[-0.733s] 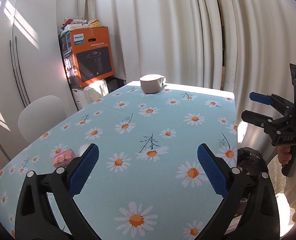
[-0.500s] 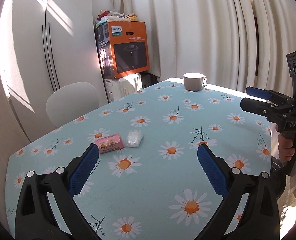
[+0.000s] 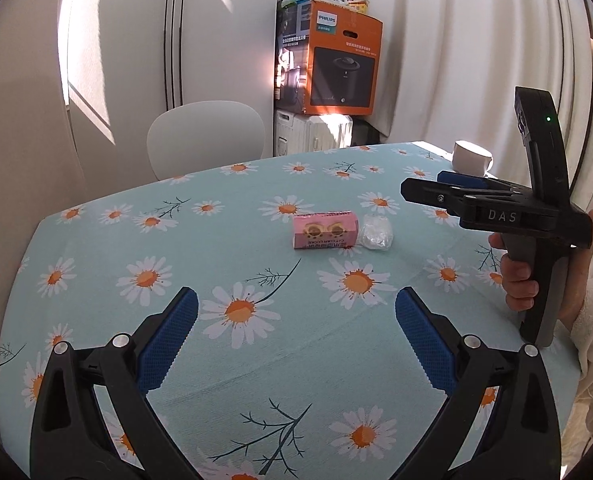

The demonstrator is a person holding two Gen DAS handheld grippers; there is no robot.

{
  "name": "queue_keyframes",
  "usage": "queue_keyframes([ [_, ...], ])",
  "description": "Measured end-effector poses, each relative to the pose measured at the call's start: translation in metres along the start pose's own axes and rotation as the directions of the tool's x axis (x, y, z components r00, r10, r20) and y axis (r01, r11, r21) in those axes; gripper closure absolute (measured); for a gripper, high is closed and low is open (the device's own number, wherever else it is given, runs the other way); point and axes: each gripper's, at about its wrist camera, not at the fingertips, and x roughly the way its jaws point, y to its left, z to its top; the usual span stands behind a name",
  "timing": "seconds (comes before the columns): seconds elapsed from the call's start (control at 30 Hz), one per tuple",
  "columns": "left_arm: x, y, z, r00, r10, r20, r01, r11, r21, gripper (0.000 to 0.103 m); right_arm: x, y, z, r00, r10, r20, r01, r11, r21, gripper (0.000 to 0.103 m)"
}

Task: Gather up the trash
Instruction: 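Grasp the clear plastic bag with the right gripper and lift it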

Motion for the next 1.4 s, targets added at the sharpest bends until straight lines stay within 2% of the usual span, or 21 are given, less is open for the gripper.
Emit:
queue_keyframes([
  [0.07,0.005,0.006,0.0,0.999,-0.021,-0.032,0.02,1.0,-0.021,0.006,0.011,0.0,0.003,0.998,-0.055,-0.033,0.054,0.998,-0.029,0.01],
  [0.13,0.008,0.008,0.0,0.999,-0.011,-0.049,0.009,0.999,-0.033,0.006,0.024,0.002,0.002,0.989,-0.107,-0.103,0.099,0.992,-0.083,0.01],
  [0.23,0.007,0.008,0.001,0.998,0.046,-0.039,-0.048,0.998,-0.036,0.006,0.038,0.004,-0.003,0.974,-0.127,-0.186,0.106,0.987,-0.116,0.01],
  [0.4,0.009,0.004,0.001,0.997,0.06,-0.053,-0.06,0.998,-0.013,0.006,0.056,0.012,-0.01,0.953,-0.17,-0.252,0.126,0.976,-0.179,0.012],
  [0.47,0.011,0.002,0.0,0.995,0.082,-0.061,-0.082,0.997,0.001,0.006,0.067,0.015,-0.013,0.937,-0.18,-0.299,0.124,0.972,-0.199,0.012],
  [0.5,0.012,0.001,0.0,0.994,0.086,-0.063,-0.086,0.996,0.006,0.006,0.074,0.015,-0.015,0.926,-0.181,-0.331,0.118,0.972,-0.202,0.019],
  [0.6,0.015,0.0,0.001,0.995,0.063,-0.077,-0.063,0.998,0.009,0.006,0.076,0.01,-0.013,0.935,-0.093,-0.342,0.043,0.988,-0.15,0.048],
  [0.63,0.015,0.001,0.001,0.995,0.06,-0.084,-0.06,0.998,0.005,0.006,0.075,0.01,-0.014,0.936,-0.094,-0.339,0.044,0.987,-0.152,0.053],
  [0.67,0.017,0.002,0.001,0.994,0.056,-0.09,-0.056,0.998,-0.001,0.006,0.075,0.013,-0.014,0.936,-0.108,-0.334,0.055,0.985,-0.163,0.053],
  [0.73,0.018,0.004,0.001,0.994,0.053,-0.097,-0.054,0.998,-0.012,0.006,0.07,0.018,-0.014,0.943,-0.127,-0.307,0.071,0.98,-0.189,0.053],
  [0.8,0.018,0.004,0.0,0.994,0.056,-0.099,-0.058,0.998,-0.014,0.006,0.058,0.022,-0.012,0.96,-0.133,-0.248,0.083,0.976,-0.201,0.053],
  [0.93,0.02,0.004,0.0,0.993,0.048,-0.107,-0.049,0.999,-0.012,0.006,0.02,0.02,-0.008,0.989,-0.13,-0.063,0.118,0.979,-0.168,0.053],
  [1.03,0.026,0.005,0.001,0.99,0.051,-0.131,-0.055,0.998,-0.03,0.006,-0.011,0.014,-0.006,0.978,-0.185,0.092,0.195,0.975,-0.11,0.053],
  [1.17,0.032,0.005,0.003,0.986,0.094,-0.136,-0.1,0.994,-0.037,0.006,-0.041,0.001,-0.007,0.951,-0.214,0.225,0.224,0.974,-0.023,0.053],
  [1.27,0.04,-0.002,0.007,0.982,0.123,-0.144,-0.124,0.992,0.001,0.006,-0.052,0.007,-0.008,0.937,-0.208,0.281,0.229,0.972,-0.047,0.053],
  [1.4,0.054,-0.013,0.018,0.988,0.076,-0.138,-0.073,0.997,0.027,0.006,-0.054,0.007,-0.006,0.939,-0.2,0.279,0.22,0.975,-0.041,0.053],
])
